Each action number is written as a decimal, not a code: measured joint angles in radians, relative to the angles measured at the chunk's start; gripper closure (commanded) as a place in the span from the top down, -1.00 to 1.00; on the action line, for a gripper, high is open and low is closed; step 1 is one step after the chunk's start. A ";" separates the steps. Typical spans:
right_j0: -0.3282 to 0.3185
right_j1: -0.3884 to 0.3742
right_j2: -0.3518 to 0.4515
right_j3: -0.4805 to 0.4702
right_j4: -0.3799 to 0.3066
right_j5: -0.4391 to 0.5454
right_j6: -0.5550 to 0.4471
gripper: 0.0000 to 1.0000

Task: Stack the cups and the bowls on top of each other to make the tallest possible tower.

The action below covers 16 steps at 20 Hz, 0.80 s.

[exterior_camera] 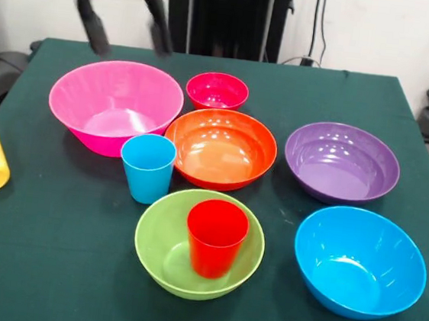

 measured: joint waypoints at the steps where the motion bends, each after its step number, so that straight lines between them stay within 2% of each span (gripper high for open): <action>1: -0.006 -0.014 -0.001 0.009 0.000 -0.009 0.000 1.00; 4: -0.026 -0.075 -0.008 0.063 -0.001 -0.086 0.000 1.00; 6: -0.035 -0.116 -0.013 0.111 -0.005 -0.176 0.000 1.00; 9: -0.041 -0.167 -0.020 0.184 -0.014 -0.350 0.000 1.00; 10: -0.042 -0.191 -0.024 0.225 -0.025 -0.470 0.000 1.00; 16: -0.039 -0.213 -0.030 0.291 -0.060 -0.682 0.000 1.00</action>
